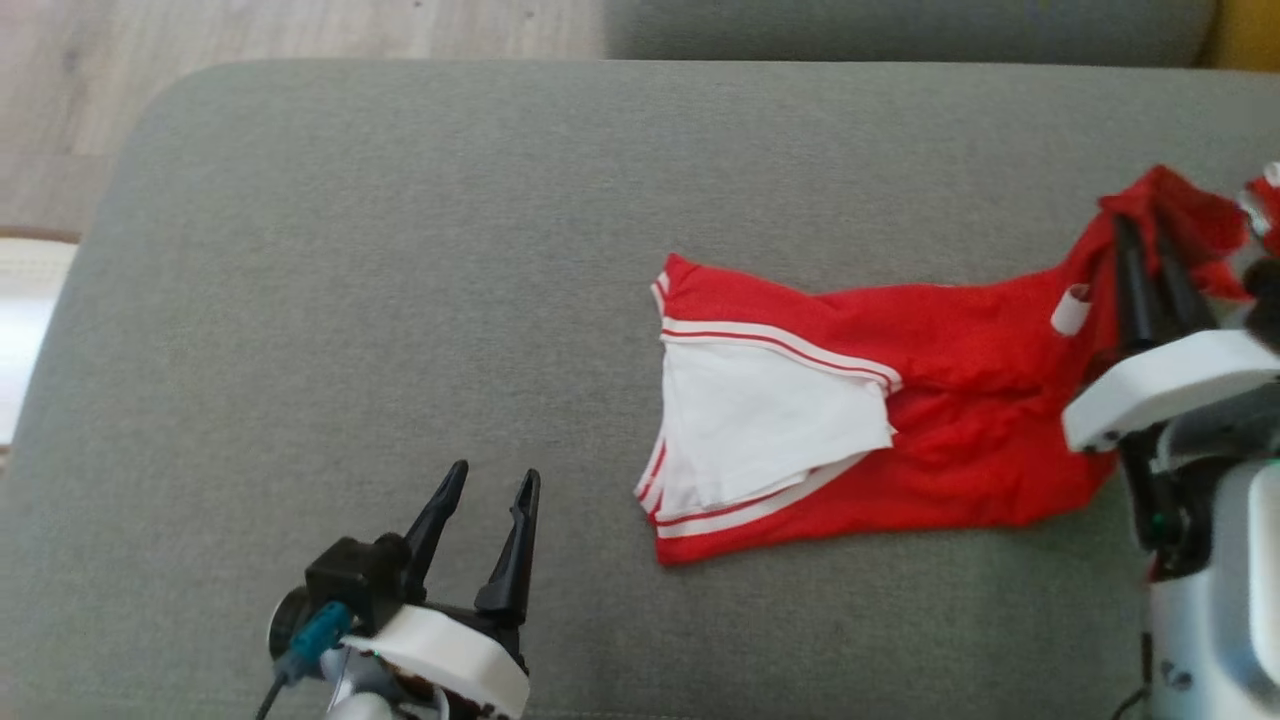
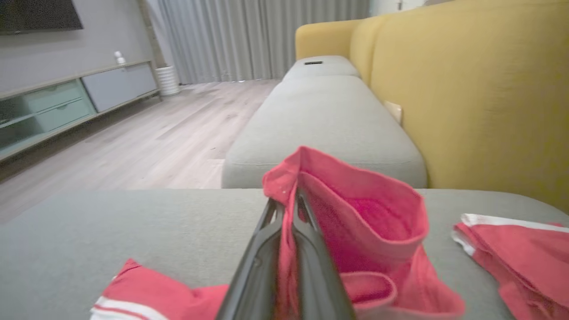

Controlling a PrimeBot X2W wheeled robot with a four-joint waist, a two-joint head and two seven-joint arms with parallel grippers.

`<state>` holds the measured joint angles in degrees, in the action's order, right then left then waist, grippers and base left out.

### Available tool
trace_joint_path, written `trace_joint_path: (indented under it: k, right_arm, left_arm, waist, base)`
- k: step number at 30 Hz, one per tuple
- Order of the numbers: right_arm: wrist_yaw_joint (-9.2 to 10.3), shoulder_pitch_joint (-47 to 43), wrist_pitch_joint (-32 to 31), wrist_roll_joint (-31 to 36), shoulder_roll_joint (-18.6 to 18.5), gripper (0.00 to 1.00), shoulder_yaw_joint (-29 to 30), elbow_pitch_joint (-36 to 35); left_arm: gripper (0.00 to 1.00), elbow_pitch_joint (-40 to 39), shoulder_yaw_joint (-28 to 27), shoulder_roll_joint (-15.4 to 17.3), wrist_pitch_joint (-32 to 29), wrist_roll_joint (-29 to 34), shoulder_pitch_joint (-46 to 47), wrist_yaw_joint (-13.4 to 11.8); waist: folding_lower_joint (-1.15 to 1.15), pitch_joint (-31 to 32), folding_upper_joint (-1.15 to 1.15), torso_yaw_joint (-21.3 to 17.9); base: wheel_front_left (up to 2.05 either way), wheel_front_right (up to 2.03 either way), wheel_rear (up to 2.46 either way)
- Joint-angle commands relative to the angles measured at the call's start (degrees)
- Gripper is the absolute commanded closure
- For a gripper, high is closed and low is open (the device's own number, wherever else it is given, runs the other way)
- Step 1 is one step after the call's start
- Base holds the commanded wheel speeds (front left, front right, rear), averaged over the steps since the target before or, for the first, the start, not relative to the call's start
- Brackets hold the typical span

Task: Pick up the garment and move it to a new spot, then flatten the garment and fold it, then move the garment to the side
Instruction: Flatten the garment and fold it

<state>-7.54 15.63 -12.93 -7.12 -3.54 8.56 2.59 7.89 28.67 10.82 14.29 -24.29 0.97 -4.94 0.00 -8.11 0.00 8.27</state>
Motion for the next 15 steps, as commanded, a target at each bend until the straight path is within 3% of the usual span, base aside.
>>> trace_joint_path:
  k: [1,8,15]
  right_arm:
    - [0.05,0.32,-0.92,-0.42,0.38,1.00,-3.24,-3.76]
    - [0.05,-3.28,-3.24,-2.14,0.64,1.00,-10.03,-9.16]
    - [0.05,-3.36,-2.08,-4.15,0.65,1.00,-16.68,-5.46]
  left_arm:
    - [0.00,-1.05,-1.95,0.10,0.70,0.28,1.71,0.28]
    - [0.00,0.16,-1.36,-0.57,0.70,-0.03,1.65,0.56]
    - [0.00,1.31,-0.39,-1.17,0.69,-0.13,1.48,1.03]
  waist:
    - [0.00,0.56,0.00,1.50]
    - [0.00,1.44,0.00,5.92]
    - [0.00,2.23,0.00,10.97]
  base:
    - [0.00,0.00,0.00]
    - [0.00,0.00,0.00]
    - [0.00,0.00,0.00]
